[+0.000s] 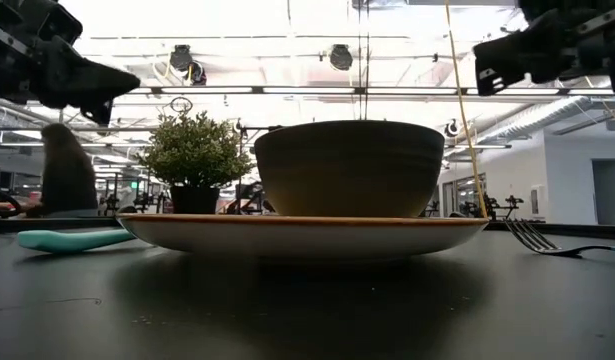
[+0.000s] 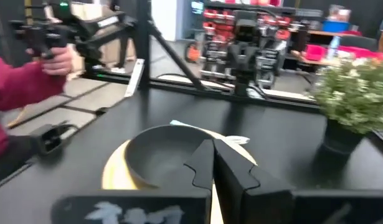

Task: Set table place
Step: Put the black bowl on the yellow plate

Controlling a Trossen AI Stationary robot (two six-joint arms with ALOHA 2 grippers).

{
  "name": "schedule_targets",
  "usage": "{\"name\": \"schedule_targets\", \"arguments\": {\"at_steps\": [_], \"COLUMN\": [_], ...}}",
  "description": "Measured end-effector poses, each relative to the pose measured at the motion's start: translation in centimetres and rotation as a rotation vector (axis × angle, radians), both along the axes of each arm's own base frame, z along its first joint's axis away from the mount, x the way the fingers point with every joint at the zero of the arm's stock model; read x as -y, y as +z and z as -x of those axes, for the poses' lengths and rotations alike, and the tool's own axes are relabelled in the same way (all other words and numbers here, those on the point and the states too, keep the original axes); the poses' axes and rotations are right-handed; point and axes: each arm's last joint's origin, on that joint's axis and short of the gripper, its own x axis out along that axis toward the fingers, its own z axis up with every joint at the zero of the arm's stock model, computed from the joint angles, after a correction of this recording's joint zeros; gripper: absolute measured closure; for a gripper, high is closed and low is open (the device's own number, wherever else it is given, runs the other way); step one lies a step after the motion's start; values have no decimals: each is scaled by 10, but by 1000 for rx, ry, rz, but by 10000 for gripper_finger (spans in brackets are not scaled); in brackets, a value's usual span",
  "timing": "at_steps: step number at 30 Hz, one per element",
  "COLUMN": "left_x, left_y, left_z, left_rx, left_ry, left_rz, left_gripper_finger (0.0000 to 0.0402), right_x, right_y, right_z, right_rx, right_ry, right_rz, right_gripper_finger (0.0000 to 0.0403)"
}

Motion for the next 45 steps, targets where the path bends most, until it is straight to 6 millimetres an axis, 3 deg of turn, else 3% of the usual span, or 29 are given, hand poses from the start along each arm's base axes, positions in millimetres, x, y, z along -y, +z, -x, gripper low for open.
{"name": "schedule_targets", "arguments": {"at_steps": [5,8,11,17,24,31,45], "left_x": [0,-1,-2,-3,-3,-3,-5], "left_y": [12,17,18,13,11,7,8], "left_z": [1,1,1,1,1,0,1], "left_rx": [119,173,171,118,98,65,63], "left_ry": [6,25,64,93,94,89,164], "left_rz": [-86,-138,-131,-95,-137,-67,-144], "left_gripper_finger": [371,371,371,371,371,371,371], "right_x": [-2,1,4,3,2,2,2], "right_y": [-17,-25,-28,-43,-44,-40,-44], "right_z": [6,8,9,11,11,11,11], "right_rx": [49,49,56,-8,9,8,-12], "right_ry": [56,-2,-71,-28,-8,-16,-16], "right_rz": [-22,-48,-78,-24,51,-90,-104], "right_gripper_finger": [403,403,403,403,403,403,403]}}
